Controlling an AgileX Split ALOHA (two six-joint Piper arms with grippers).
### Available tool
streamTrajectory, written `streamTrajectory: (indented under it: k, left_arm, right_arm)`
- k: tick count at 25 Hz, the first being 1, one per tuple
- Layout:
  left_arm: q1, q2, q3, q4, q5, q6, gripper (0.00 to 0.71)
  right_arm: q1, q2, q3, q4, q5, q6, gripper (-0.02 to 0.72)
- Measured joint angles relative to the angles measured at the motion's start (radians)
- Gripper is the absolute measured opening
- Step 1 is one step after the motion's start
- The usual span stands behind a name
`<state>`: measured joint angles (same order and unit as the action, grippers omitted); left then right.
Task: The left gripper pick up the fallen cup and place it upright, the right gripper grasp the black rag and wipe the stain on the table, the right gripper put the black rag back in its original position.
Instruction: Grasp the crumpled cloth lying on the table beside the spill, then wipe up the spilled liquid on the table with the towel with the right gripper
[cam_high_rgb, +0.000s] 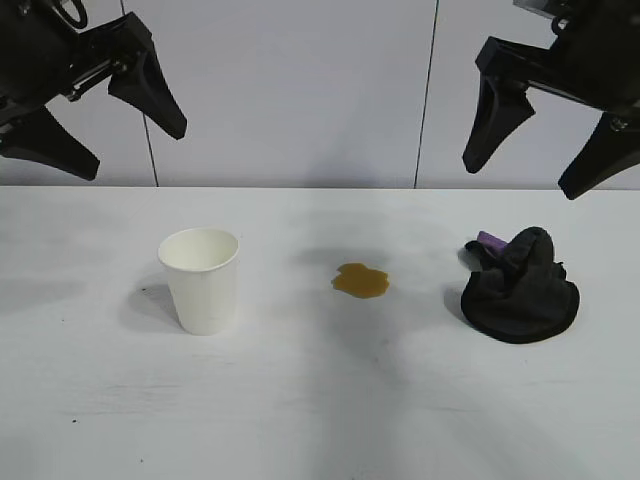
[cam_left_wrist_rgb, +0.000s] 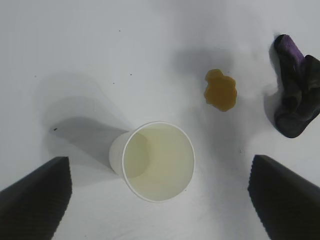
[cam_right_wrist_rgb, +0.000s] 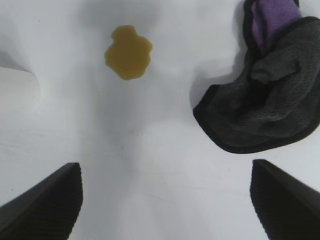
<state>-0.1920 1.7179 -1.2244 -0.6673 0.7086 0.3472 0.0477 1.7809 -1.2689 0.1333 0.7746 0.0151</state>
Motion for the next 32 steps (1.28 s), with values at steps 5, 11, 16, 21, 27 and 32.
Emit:
streamTrajectory:
  k: [5,11,16,21,27,32]
  left_arm:
    - [0.000,0.000,0.000,0.000,-0.006,0.003,0.693]
    - [0.000,0.000,0.000,-0.001,-0.007,0.003,0.693]
    - [0.000,0.000,0.000,-0.001,-0.007,0.003,0.693]
    - [0.000,0.000,0.000,-0.001,-0.008,0.003,0.693]
    - [0.000,0.000,0.000,-0.001,-0.008,0.003,0.694]
    - [0.000,0.000,0.000,-0.001,-0.008,0.003,0.694]
  right_arm:
    - [-0.004,0.139,0.000,0.002,-0.099,0.015,0.615]
    - [-0.003,0.245,0.000,0.016,-0.176,0.036,0.526]
    - [0.003,0.249,-0.001,0.041,-0.228,0.067,0.254]
    - [0.013,0.249,-0.002,0.043,-0.220,0.076,0.039]
    - [0.125,0.249,-0.052,0.057,-0.220,0.079,0.031]
    - [0.271,0.271,-0.151,0.092,-0.214,0.092,0.031]
